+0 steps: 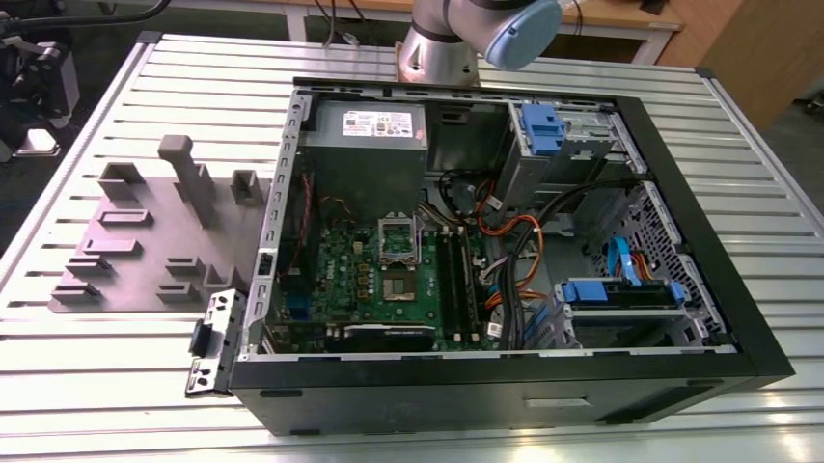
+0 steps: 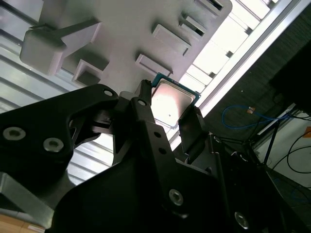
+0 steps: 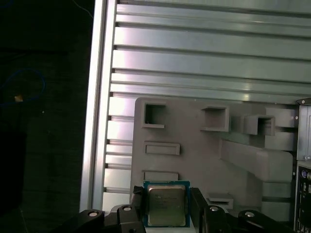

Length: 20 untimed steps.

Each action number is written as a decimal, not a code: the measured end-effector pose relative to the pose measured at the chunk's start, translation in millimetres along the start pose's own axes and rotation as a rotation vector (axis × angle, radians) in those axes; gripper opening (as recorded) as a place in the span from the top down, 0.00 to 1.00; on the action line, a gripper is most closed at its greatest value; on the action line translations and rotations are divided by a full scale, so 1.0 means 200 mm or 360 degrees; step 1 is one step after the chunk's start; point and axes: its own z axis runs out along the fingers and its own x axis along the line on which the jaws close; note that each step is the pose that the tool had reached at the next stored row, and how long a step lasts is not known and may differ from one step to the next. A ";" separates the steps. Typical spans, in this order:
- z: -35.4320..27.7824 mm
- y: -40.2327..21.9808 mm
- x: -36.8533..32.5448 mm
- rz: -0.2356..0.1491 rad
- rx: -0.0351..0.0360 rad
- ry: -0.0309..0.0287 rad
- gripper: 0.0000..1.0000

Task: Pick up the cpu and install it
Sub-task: 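Pick up the cpu and move it towards the insertion slot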

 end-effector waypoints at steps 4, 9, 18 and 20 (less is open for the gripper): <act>-0.012 0.000 0.000 0.0000 0.0000 0.00000 0.53; -0.026 0.001 0.000 0.0000 0.0000 0.00000 0.53; -0.050 0.002 -0.001 0.0000 0.0000 -0.00001 0.53; -0.056 0.002 -0.001 0.0000 0.0000 0.00000 0.53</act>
